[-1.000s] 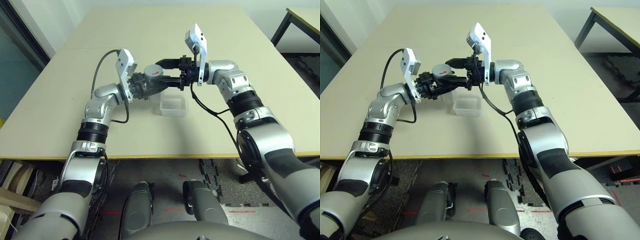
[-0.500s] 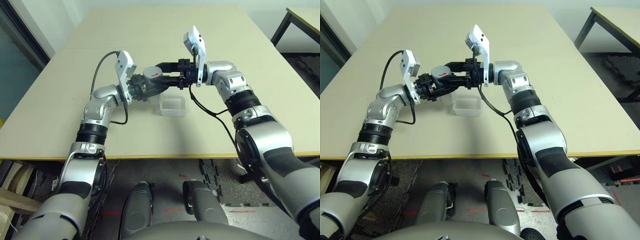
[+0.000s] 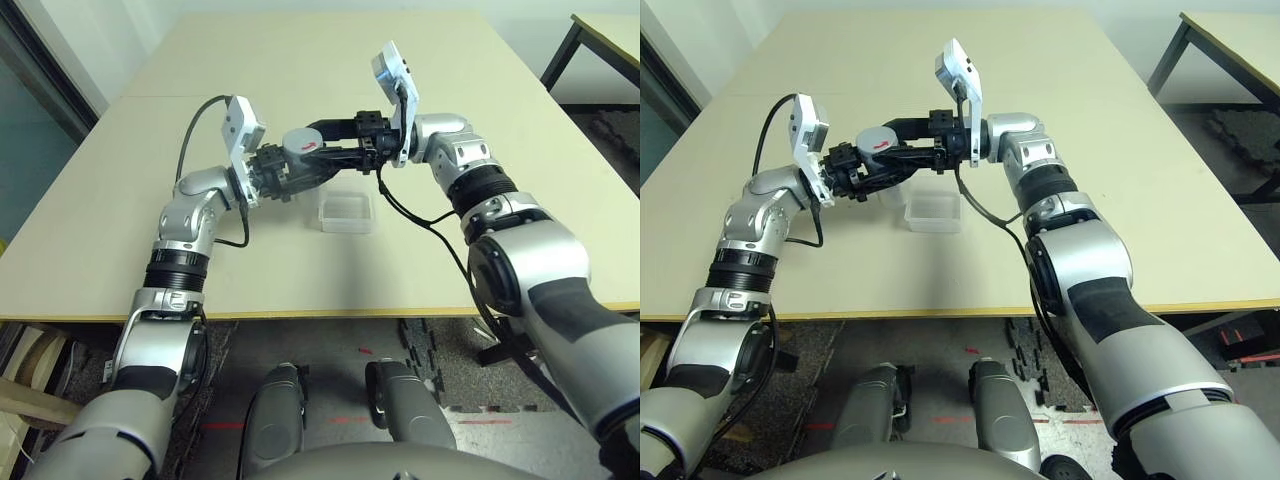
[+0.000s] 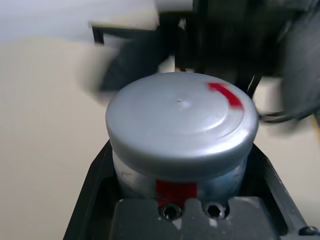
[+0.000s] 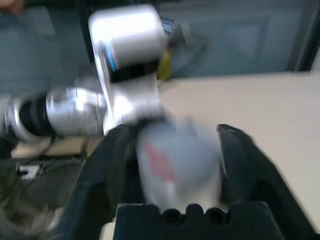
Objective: Pour the medicine from the bottle into the box.
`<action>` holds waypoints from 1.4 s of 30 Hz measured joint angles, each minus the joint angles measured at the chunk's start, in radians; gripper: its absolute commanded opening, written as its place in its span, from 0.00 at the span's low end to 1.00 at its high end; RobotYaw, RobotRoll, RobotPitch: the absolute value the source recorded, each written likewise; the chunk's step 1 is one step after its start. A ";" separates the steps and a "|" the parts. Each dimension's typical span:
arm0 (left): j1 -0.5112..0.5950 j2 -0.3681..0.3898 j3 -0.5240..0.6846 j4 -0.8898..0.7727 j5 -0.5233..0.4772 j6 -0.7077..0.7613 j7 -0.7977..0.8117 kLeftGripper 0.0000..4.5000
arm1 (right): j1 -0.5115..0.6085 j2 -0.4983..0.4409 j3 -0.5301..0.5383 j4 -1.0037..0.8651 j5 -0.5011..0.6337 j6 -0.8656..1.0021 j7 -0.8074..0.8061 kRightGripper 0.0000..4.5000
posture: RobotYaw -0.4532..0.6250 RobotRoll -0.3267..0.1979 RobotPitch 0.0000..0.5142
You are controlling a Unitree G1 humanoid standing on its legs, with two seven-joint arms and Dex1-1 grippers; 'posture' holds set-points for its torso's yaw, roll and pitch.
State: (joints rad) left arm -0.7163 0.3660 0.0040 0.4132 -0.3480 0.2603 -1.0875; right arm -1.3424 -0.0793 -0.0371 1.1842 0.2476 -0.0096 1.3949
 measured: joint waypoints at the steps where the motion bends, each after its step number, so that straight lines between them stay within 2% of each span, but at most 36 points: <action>1: 0.004 -0.001 -0.009 0.000 0.000 0.003 0.001 0.60 | -0.009 0.000 -0.005 0.000 -0.001 -0.004 -0.006 1.00 | 0.30 0.62 0.20; 15: 0.000 0.007 -0.009 0.034 0.000 0.001 0.012 0.60 | 0.010 -0.070 -0.019 0.019 -0.031 -0.018 -0.029 1.00 | 0.30 0.62 0.19; 42: -0.029 0.007 -0.006 0.072 0.001 -0.038 0.027 0.60 | 0.062 -0.077 -0.014 -0.055 -0.040 -0.017 -0.013 1.00 | 0.29 0.62 0.20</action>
State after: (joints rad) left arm -0.7455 0.3730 -0.0018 0.4855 -0.3473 0.2221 -1.0603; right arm -1.2803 -0.1565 -0.0508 1.1288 0.2078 -0.0269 1.3820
